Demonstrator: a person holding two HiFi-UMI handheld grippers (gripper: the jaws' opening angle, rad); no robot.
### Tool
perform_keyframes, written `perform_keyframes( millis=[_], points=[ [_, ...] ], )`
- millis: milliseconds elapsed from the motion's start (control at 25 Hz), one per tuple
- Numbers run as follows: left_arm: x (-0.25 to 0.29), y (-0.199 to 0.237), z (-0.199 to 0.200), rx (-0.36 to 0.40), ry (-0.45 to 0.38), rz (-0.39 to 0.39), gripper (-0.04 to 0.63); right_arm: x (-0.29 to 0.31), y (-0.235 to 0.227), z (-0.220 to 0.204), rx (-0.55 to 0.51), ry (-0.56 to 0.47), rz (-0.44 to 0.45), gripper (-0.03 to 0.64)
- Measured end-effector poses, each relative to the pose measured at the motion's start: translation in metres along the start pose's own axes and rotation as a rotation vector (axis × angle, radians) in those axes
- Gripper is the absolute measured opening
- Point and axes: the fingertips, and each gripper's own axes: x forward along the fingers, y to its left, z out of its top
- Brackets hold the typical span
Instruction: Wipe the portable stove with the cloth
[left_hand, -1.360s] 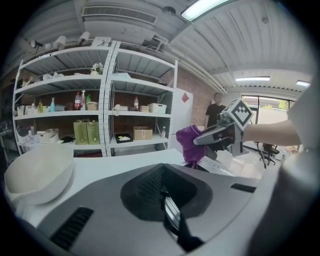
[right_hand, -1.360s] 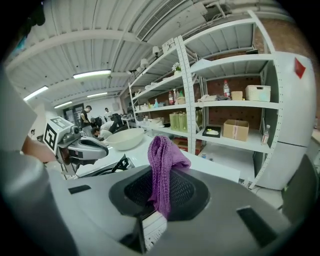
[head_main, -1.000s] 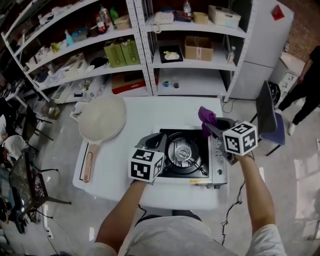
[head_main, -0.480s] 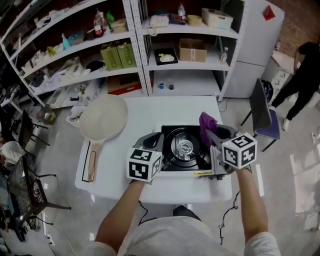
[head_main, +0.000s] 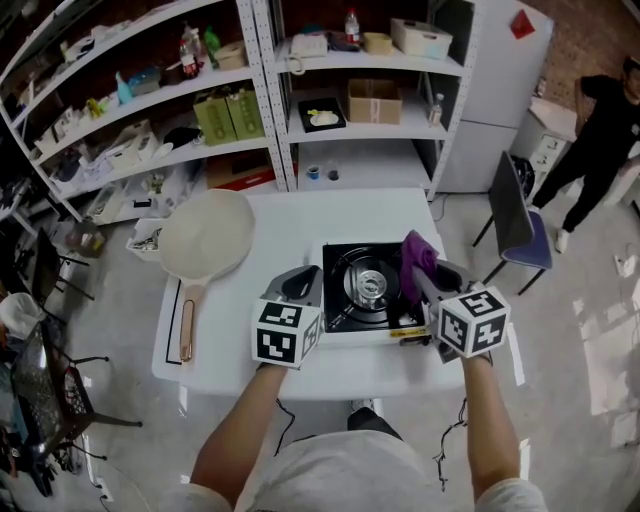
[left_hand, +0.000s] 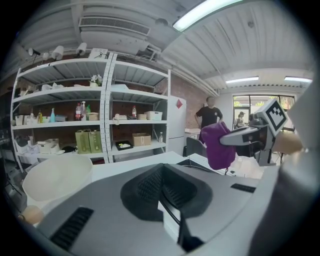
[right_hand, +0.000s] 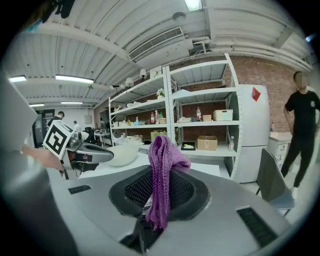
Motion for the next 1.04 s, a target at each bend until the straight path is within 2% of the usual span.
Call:
perform_keyframes(
  millis=[240, 1040],
  points=[
    [-0.007, -0.002, -0.009, 0.012, -0.001, -0.004, 0.003, -0.01, 0.007, 0.002, -0.022, -0.048, -0.061, 0.061],
    [-0.013, -0.004, -0.009, 0.011, 0.001, -0.002, 0.003, -0.013, 0.017, 0.005, 0.007, -0.065, -0.029, 0.061]
  ],
)
